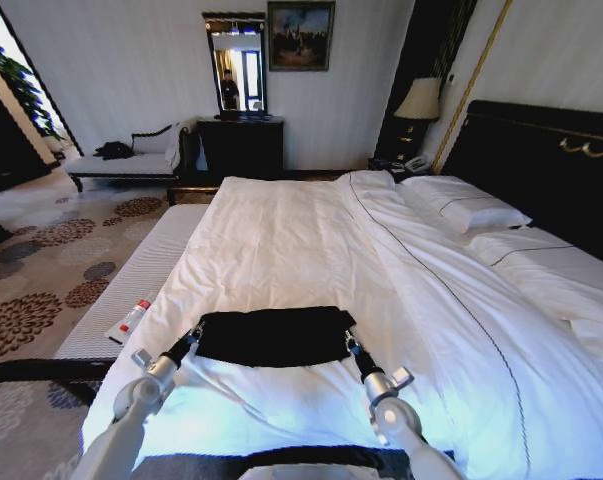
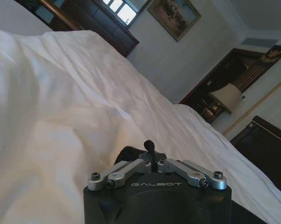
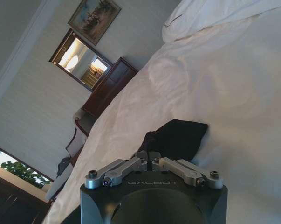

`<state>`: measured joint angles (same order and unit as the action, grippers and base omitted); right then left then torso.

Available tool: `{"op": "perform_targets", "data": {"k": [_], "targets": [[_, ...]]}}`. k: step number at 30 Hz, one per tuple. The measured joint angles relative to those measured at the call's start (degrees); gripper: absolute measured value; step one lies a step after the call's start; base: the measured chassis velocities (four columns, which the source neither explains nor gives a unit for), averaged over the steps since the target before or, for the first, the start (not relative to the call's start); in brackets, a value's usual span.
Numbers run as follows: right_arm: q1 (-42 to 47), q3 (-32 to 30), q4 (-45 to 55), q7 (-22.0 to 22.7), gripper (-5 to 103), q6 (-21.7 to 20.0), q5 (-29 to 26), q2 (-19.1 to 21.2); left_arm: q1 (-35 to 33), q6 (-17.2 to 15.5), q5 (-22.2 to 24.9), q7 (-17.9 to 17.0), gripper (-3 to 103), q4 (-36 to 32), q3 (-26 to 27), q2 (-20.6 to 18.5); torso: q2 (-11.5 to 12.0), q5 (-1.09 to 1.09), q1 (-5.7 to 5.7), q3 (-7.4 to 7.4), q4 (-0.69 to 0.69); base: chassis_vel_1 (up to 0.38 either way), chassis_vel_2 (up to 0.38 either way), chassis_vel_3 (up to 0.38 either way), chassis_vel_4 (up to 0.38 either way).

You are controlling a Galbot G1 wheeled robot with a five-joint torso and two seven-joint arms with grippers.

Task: Fold the clothes on the bed.

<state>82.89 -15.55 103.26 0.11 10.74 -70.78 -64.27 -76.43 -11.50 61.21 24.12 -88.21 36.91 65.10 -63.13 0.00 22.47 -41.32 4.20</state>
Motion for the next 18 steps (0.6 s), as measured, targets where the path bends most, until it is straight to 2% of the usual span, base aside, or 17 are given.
{"op": "perform_targets", "data": {"k": [5,18], "targets": [[1.2,-0.4,1.1,0.0,0,0.0,0.4,-0.5,-2.1,0.4,-0.1,0.9,1,-0.6,1.0,-0.2,0.0,0.0,0.0,0.0,0.0,0.0,0.0,0.0,0.0],[3.0,-1.9,0.8,0.2,0,0.7,1.4,-0.3,0.0,0.5,1.4,0.9,1,0.4,1.8,-1.2,0.0,0.0,0.02,-0.01,0.01,0.0,0.0,0.0,0.0]]}}
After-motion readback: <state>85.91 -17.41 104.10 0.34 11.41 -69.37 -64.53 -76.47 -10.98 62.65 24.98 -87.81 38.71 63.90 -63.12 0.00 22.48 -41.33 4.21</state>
